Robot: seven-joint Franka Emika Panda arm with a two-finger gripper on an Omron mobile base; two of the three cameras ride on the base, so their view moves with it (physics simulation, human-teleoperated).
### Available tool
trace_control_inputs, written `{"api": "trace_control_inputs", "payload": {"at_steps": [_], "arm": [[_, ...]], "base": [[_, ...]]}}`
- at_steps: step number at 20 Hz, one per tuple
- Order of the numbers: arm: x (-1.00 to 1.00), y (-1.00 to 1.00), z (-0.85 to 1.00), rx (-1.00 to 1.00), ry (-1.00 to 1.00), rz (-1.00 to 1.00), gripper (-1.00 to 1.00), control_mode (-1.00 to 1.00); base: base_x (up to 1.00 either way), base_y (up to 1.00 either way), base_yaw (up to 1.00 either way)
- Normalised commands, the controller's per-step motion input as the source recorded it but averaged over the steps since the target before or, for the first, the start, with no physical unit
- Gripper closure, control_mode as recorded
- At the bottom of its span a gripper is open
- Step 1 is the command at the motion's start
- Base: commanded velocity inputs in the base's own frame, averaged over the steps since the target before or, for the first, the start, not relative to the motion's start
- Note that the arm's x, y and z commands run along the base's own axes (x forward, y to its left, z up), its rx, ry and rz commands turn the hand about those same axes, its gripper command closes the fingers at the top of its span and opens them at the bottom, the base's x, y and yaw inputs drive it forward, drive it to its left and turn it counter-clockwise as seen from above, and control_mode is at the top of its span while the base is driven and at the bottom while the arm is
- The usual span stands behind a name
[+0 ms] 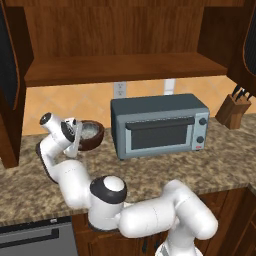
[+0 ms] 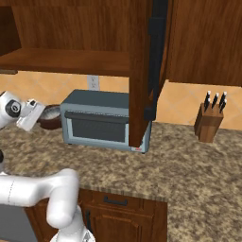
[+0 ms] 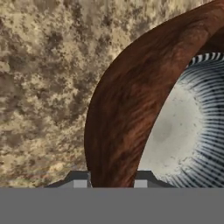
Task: Pick up the bowls on the counter and stack them on top of one another in the open cabinet. Place the smaller bowl on top of the larger bowl.
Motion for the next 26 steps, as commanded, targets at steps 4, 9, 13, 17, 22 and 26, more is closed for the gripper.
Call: {"api": "trace_control_inputs", "payload": {"at_steps": [4,9,13,17,22,26], "arm": [[-1.00,0.00,0.97,0.00,-0.32,0.01,1.00,-1.00],[-1.00,-0.03,1.00,0.00,-0.43,0.00,1.00,-1.00],[-1.00,-0.09,1.00,0.00,-0.36,0.00,1.00,-1.00],[-1.00,-0.44,1.00,0.02,-0.34,0.00,1.00,-1.00],[-0.84,-0.52,1.00,0.09,-0.27,-0.01,1.00,-1.00],[-0.84,-0.73,1.00,0.11,-0.20,-0.03,1.00,-1.00]], "base": [[0.00,0.00,0.00],[0.00,0.00,0.00],[0.00,0.00,0.00],[0.00,0.00,0.00],[0.00,0.00,0.00],[0.00,0.00,0.00]]}}
